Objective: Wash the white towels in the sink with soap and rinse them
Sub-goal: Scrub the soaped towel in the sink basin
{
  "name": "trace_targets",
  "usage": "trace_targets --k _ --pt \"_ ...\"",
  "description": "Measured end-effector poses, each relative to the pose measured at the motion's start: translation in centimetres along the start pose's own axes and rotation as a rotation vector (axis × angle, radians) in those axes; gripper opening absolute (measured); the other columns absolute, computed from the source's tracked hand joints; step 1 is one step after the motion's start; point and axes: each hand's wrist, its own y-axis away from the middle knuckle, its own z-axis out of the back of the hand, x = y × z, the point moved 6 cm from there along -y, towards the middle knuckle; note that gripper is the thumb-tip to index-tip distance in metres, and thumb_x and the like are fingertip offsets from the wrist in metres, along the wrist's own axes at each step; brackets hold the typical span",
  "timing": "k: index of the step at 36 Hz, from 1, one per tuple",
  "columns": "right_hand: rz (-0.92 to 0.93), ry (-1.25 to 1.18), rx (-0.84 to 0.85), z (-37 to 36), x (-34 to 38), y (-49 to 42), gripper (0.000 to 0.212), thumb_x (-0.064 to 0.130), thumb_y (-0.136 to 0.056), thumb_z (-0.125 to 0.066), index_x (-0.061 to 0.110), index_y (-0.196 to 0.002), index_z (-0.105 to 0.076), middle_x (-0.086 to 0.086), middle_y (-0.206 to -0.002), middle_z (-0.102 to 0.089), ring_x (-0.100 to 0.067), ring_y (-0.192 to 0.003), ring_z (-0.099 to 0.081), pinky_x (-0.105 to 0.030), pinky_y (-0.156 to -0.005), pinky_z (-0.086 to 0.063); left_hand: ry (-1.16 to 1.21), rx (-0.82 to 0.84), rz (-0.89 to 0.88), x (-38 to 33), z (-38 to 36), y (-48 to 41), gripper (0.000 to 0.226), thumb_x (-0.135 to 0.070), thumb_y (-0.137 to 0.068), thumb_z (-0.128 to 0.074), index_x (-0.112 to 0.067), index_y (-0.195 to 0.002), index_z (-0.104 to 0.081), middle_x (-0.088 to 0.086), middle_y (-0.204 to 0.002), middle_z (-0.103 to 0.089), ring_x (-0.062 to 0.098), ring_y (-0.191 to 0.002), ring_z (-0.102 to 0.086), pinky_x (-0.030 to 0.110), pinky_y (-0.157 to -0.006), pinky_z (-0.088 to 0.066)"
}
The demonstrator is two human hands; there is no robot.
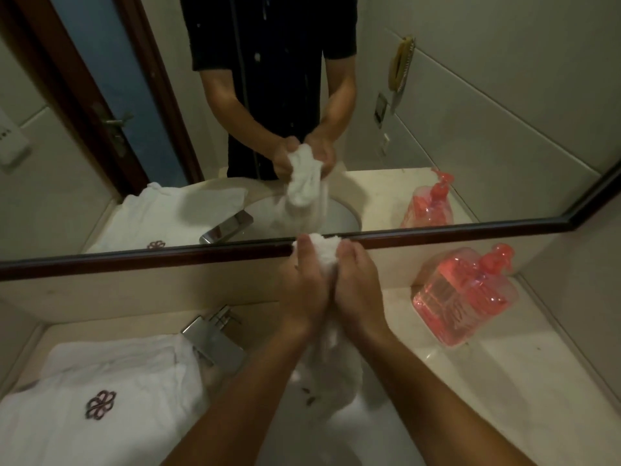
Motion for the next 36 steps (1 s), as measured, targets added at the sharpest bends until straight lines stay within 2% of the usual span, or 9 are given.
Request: trace_targets --k 5,10,13,17,19,22,28,32,36 --pt "0.082 0.046 0.086 -0.8 0.0 3.8 0.034 0.033 -0.115 -0.035 0.025 -0.103 -0.066 0.01 -0.094 -0.066 0.007 -0.088 -0.064 -0.009 -0.073 -0.048 -0.021 0.019 0.166 0.8 1.3 -0.6 0.068 -0.06 -0.11 -0.028 -0.013 -0.096 -0.076 0.006 -0.091 -0.08 0.023 -0.091 -0.078 0.035 -0.079 -0.063" --pt "-0.003 -0.022 -0.069 0.8 0.4 -1.4 0.035 0.038 -0.115 -0.038 0.022 -0.102 -0.067 -0.002 -0.101 -0.072 -0.015 -0.096 -0.07 -0.046 -0.093 -0.058 -0.01 0.134 0.0 -0.3 -0.6 1.4 0.062 -0.061 -0.105 -0.028 -0.02 -0.106 -0.075 -0.001 -0.096 -0.08 0.012 -0.093 -0.077 0.025 -0.077 -0.061" --pt "0.019 -0.007 0.074 -0.7 0.7 2.3 0.033 0.036 -0.116 -0.036 0.03 -0.098 -0.062 0.006 -0.097 -0.068 0.001 -0.089 -0.066 -0.026 -0.086 -0.057 -0.002 -0.001 0.049 -1.0 0.7 -1.0 0.061 -0.055 -0.111 -0.029 -0.015 -0.092 -0.071 -0.001 -0.078 -0.077 0.013 -0.077 -0.075 0.023 -0.063 -0.058" --pt "0.082 -0.035 0.065 -0.5 1.2 3.6 0.034 0.027 -0.115 -0.038 0.032 -0.091 -0.062 0.012 -0.088 -0.066 0.014 -0.083 -0.064 -0.006 -0.071 -0.049 0.05 0.141 0.156 -0.2 0.9 -0.5 0.07 -0.063 -0.107 -0.027 -0.012 -0.102 -0.076 0.008 -0.092 -0.081 0.02 -0.087 -0.08 0.03 -0.071 -0.063" --pt "0.051 -0.006 -0.03 0.6 1.1 0.6 0.036 0.029 -0.116 -0.038 0.026 -0.093 -0.065 0.006 -0.091 -0.069 0.002 -0.085 -0.067 -0.014 -0.075 -0.051 0.094 0.21 0.137 0.0 0.2 0.9 0.069 -0.068 -0.098 -0.029 -0.018 -0.107 -0.077 0.005 -0.1 -0.082 0.02 -0.097 -0.079 0.037 -0.081 -0.063" --pt "0.013 -0.046 -0.08 1.0 1.0 -1.9 0.037 0.031 -0.115 -0.04 0.015 -0.098 -0.068 -0.003 -0.096 -0.073 -0.015 -0.089 -0.068 -0.036 -0.082 -0.053 0.051 0.169 0.013 -0.8 -0.7 1.1 0.057 -0.058 -0.103 -0.034 -0.018 -0.104 -0.075 -0.004 -0.09 -0.081 0.006 -0.086 -0.077 0.019 -0.07 -0.058" --pt "0.042 -0.042 0.098 -0.9 0.6 3.8 0.036 0.032 -0.115 -0.036 0.025 -0.098 -0.067 0.012 -0.09 -0.066 0.013 -0.079 -0.064 -0.005 -0.069 -0.047 -0.039 0.06 0.165 -0.3 1.2 -1.0 0.07 -0.06 -0.11 -0.029 -0.01 -0.095 -0.075 0.008 -0.088 -0.08 0.025 -0.088 -0.078 0.038 -0.077 -0.063" --pt "-0.011 -0.122 -0.091 0.9 0.5 -0.9 0.038 0.034 -0.115 -0.04 0.016 -0.095 -0.068 0.003 -0.082 -0.07 -0.003 -0.074 -0.068 -0.02 -0.067 -0.052 -0.021 0.163 0.128 0.2 -0.3 1.2 0.067 -0.058 -0.111 -0.025 -0.016 -0.109 -0.077 0.005 -0.1 -0.082 0.018 -0.095 -0.079 0.039 -0.085 -0.064" --pt "-0.019 -0.108 -0.013 -0.2 0.2 0.5 0.035 0.037 -0.115 -0.038 0.025 -0.098 -0.066 0.007 -0.088 -0.07 0.003 -0.078 -0.066 -0.02 -0.07 -0.052 -0.103 0.096 0.053 -1.0 0.2 -0.9 0.067 -0.055 -0.112 -0.028 -0.009 -0.094 -0.074 0.01 -0.087 -0.078 0.022 -0.082 -0.077 0.037 -0.075 -0.062"
